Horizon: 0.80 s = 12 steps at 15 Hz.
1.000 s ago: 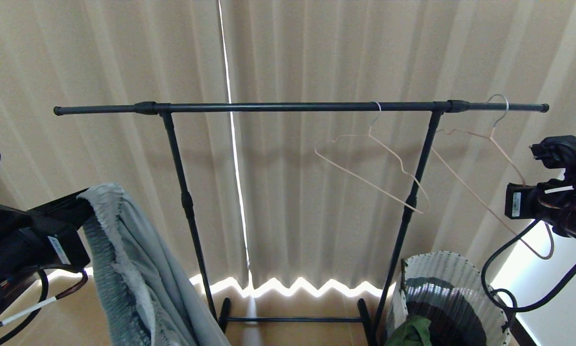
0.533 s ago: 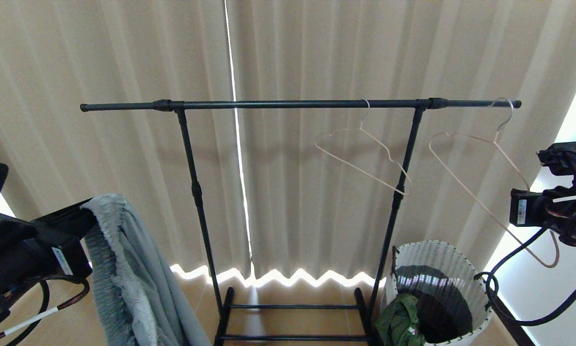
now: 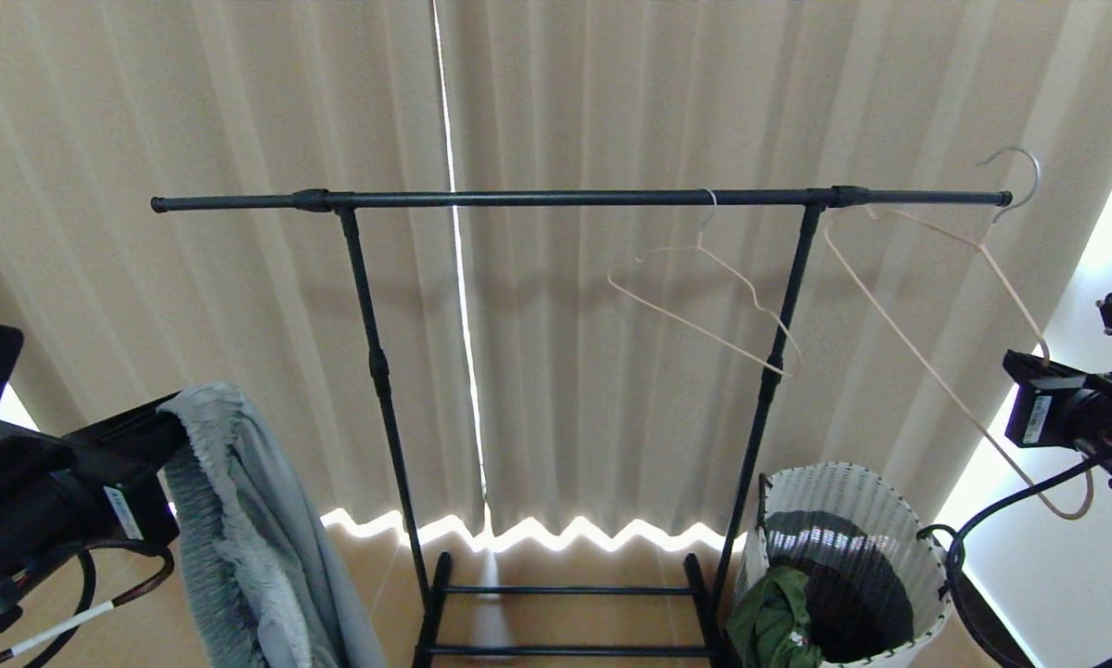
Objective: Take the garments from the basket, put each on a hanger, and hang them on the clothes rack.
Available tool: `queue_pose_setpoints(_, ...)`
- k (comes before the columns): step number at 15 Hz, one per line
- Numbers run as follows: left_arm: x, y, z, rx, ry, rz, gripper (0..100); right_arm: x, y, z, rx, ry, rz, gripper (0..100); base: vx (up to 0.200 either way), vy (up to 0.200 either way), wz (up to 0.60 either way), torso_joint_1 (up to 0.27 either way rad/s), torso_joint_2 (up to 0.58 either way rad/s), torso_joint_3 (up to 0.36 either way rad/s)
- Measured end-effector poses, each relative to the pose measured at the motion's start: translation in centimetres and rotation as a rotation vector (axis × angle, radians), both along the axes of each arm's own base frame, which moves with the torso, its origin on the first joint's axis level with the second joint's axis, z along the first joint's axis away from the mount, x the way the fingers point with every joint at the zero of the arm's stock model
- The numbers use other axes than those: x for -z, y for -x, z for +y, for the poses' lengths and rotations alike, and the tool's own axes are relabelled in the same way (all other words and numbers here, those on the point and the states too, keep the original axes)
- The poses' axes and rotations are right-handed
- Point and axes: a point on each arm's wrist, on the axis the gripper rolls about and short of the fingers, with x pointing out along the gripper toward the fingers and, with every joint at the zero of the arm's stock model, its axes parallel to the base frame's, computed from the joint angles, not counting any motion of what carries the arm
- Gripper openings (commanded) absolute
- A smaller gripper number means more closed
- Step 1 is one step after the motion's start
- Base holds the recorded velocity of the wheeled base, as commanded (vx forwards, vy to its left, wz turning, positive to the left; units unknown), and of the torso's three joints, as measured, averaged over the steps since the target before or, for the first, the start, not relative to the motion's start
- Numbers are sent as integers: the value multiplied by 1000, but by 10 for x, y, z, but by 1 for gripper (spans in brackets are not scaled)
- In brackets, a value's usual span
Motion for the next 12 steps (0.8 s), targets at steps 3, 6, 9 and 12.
queue_pose_setpoints(3,-1,-2,2,-17,-27,-4,0,-11,10,15,-118,-90,-57,0,0,0,0,0,0,0)
queue_pose_setpoints(6,-18,-11,2,-31,-91,-62,0,-18,12,32,-285,-144,-78,0,0,0,0,0,0,0)
queue_pose_setpoints(9,-38,-33,-4,-51,-106,-88,0,-19,7,54,-407,-152,-63,0,0,0,0,0,0,0)
queue_pose_setpoints(12,-57,-62,-11,-114,-115,-60,0,-15,5,83,-532,-156,-33,0,0,0,0,0,0,0)
